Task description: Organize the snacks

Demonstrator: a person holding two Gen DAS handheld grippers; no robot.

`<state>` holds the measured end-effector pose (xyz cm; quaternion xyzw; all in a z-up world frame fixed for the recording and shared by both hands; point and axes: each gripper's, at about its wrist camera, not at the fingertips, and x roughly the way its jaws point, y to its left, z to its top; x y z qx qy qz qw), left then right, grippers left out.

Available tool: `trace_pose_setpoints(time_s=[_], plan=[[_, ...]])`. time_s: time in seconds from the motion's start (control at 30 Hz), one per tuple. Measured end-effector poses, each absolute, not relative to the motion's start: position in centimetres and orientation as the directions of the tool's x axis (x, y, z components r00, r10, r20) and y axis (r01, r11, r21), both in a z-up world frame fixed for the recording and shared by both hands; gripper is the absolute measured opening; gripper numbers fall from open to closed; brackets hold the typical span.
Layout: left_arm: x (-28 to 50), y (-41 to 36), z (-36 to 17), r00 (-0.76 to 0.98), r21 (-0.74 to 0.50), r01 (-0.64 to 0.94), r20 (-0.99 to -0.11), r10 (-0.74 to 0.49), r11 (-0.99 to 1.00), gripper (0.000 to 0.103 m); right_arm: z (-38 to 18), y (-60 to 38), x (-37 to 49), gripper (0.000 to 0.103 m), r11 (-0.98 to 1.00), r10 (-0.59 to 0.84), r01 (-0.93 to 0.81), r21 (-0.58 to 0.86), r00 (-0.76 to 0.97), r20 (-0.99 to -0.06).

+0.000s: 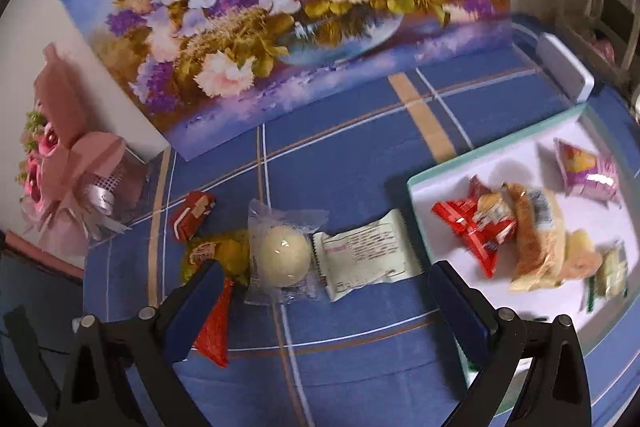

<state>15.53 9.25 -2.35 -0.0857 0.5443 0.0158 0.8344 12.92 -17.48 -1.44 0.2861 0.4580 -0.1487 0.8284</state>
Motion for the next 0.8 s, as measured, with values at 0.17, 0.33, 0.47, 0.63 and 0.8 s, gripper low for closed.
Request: trace_pose_setpoints(time_s=[0.17,0.33,0.47,0.63,0.8], plan=[[14.3,9.9,-1.2,0.439,-0.114,-0.122,-0.897,-0.049,0.986,0.085,-2.6,-16.2,12.2,0.103,0.79,0.076,0.481,0.381,0.54,-0.838],[14.8,11.1,-1.9,0.427,-0.132,-0.162,-0.903,-0.051,0.978,0.085,-4.2,-15.3,12.0,0.103,0.779,0.12,0.482,0.402,0.514,-0.849],[15.6,12.3,-2.8,0.417,-0.152,-0.205,-0.907,-0.054,0.967,0.085,-5.1,-13.6,13.2,0.103,0.788,0.157,0.456,0.413,0.5,-0.852],[16.9,13.4,-4.9,0.388,-0.199,-0.246,-0.917,-0.091,0.949,0.085,-5.9,-10.8,15.0,0.103,0.803,0.2,0.414,0.428,0.489,-0.849],[18.0,13.9,-6.8,0.353,-0.229,-0.288,-0.928,-0.119,0.93,0.085,-7.6,-8.9,16.4,0.103,0.803,0.224,0.412,0.431,0.461,-0.859]])
